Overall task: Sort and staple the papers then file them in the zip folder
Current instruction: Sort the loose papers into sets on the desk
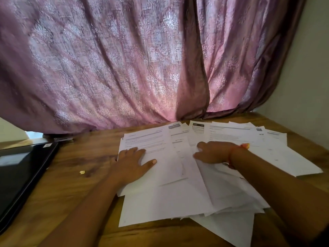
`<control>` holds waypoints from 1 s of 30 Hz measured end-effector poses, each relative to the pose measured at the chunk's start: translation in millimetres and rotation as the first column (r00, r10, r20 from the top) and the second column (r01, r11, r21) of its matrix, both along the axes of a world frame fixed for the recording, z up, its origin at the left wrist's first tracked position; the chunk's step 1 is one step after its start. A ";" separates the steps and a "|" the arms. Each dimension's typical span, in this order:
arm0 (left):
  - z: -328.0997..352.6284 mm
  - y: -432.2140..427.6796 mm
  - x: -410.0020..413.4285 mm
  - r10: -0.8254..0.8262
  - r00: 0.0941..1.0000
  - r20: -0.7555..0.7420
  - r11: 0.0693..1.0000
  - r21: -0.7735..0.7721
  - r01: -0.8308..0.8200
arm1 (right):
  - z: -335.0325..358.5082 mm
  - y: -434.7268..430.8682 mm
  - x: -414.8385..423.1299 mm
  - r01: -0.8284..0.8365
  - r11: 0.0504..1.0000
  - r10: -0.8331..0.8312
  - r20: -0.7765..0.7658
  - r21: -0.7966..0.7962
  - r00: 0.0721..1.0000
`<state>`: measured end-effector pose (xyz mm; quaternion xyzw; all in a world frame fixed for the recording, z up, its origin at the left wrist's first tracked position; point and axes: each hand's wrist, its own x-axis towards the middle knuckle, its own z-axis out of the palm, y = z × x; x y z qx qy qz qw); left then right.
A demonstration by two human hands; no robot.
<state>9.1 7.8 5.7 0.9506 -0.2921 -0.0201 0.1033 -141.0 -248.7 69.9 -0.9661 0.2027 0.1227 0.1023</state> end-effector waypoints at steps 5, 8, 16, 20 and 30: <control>2.6 -0.3 -1.2 -0.016 1.000 0.015 0.999 0.035 0.015 | -2.9 3.6 22.7 0.022 1.000 -0.021 0.146 -0.010 0.989; 1.8 -1.2 1.3 -0.027 0.996 0.085 0.998 0.053 0.023 | -16.6 -4.3 26.1 0.151 0.985 -0.136 0.166 -0.085 0.977; -1.5 -6.3 0.7 -0.055 0.992 0.109 0.994 0.103 0.044 | -25.9 5.3 11.3 -0.139 0.990 0.136 0.119 0.016 0.984; -5.5 -7.6 2.8 -0.040 0.993 0.107 0.994 0.109 0.028 | -20.7 9.6 8.1 -0.183 0.982 0.171 0.202 0.043 0.964; -7.6 -10.4 2.7 -0.053 0.993 0.101 0.989 0.146 0.038 | -44.3 -9.3 13.4 0.135 0.988 -0.129 0.089 -0.069 0.988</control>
